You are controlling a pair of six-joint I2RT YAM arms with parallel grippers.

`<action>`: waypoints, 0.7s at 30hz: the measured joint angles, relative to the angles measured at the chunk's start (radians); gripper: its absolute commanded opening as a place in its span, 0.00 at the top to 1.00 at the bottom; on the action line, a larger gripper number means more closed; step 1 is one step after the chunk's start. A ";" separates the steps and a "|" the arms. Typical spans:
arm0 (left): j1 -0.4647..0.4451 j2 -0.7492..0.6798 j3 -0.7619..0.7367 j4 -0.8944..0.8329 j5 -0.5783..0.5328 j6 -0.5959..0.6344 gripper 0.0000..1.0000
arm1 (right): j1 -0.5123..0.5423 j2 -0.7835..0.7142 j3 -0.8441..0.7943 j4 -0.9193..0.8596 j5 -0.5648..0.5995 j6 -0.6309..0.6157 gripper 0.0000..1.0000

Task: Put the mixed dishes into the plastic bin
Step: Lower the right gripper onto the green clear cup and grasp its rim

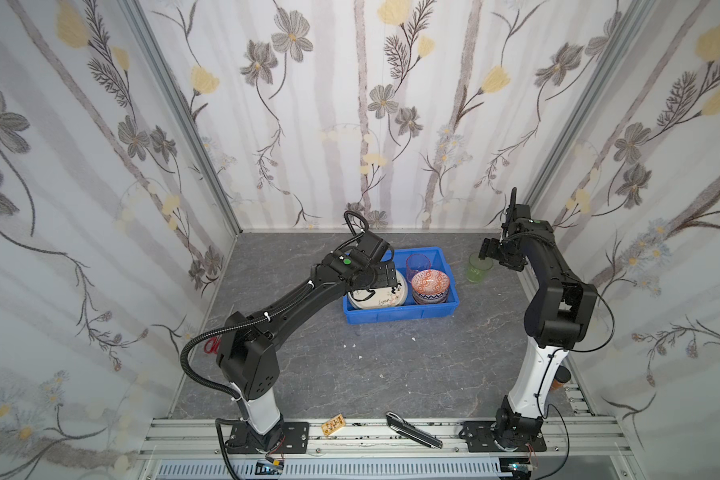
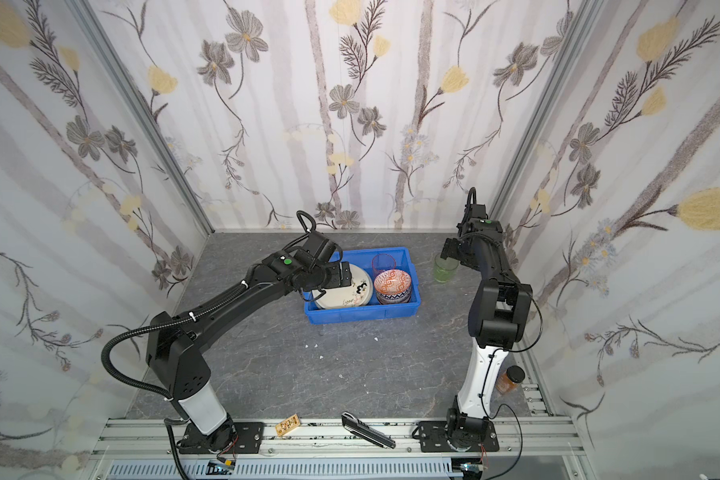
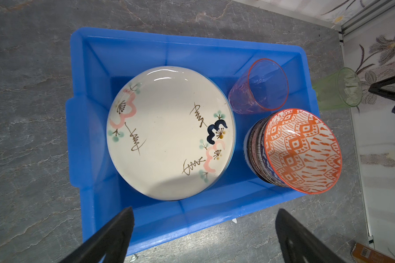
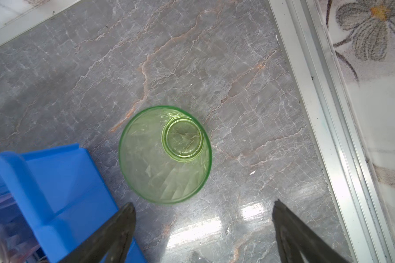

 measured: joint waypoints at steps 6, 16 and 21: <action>0.000 0.000 -0.018 0.004 0.002 -0.001 0.02 | -0.003 0.056 0.031 0.003 -0.006 0.011 0.12; 0.001 -0.011 -0.025 0.006 0.006 -0.015 0.02 | -0.006 0.146 0.116 0.015 -0.016 0.027 0.17; 0.001 -0.014 -0.030 0.006 0.006 -0.019 0.02 | -0.007 0.181 0.140 0.026 -0.016 0.034 0.31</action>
